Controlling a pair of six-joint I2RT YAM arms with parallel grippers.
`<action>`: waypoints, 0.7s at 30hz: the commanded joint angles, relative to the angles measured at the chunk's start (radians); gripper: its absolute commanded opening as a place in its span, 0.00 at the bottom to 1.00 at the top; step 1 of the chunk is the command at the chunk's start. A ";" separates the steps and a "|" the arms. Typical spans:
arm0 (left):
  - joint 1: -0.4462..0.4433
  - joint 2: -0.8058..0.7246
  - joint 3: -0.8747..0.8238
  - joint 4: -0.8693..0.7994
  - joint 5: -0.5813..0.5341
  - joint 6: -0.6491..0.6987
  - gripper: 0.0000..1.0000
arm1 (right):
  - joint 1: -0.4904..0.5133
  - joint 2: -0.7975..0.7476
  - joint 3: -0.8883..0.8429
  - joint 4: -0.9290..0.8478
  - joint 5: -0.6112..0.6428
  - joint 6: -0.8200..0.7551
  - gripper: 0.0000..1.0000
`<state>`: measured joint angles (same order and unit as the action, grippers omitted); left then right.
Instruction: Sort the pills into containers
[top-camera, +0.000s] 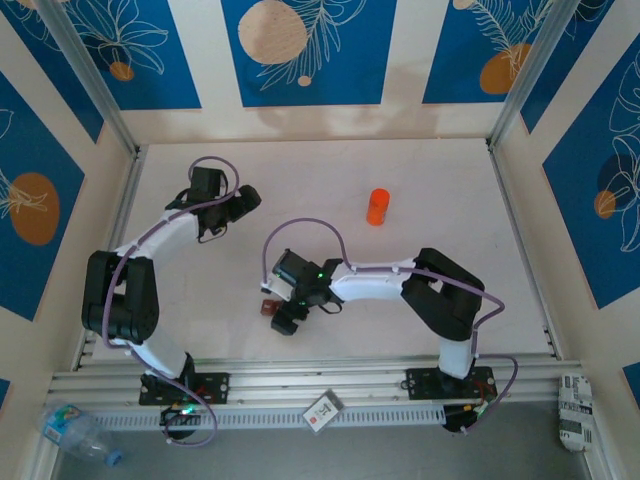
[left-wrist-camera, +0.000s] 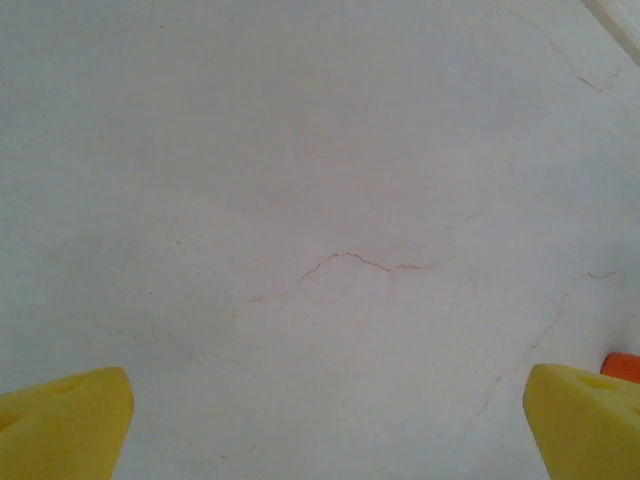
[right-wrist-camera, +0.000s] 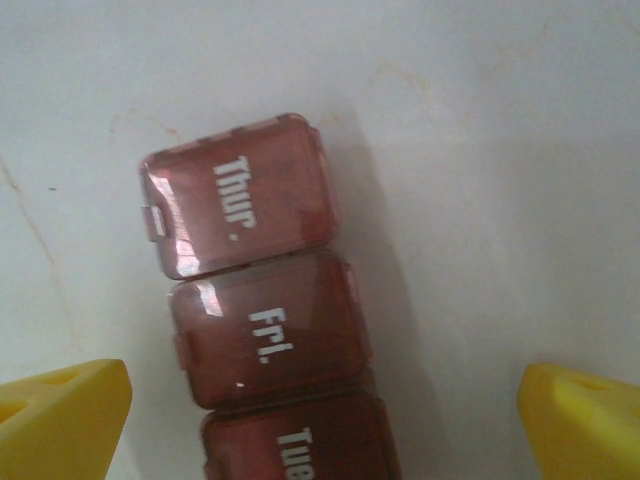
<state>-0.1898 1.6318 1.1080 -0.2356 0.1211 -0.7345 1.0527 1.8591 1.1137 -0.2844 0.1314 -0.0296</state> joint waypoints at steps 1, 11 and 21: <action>0.014 0.007 0.007 0.023 0.020 -0.014 1.00 | -0.026 0.015 0.028 -0.005 0.027 -0.013 0.99; 0.014 0.001 0.001 0.050 0.047 -0.010 1.00 | -0.125 0.031 0.060 -0.010 0.162 0.056 1.00; 0.014 -0.019 -0.004 0.067 0.079 -0.002 1.00 | -0.216 0.042 0.107 -0.060 0.200 0.125 1.00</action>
<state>-0.1898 1.6318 1.1080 -0.1944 0.1680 -0.7345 0.8513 1.8912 1.1912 -0.3077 0.3126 0.0593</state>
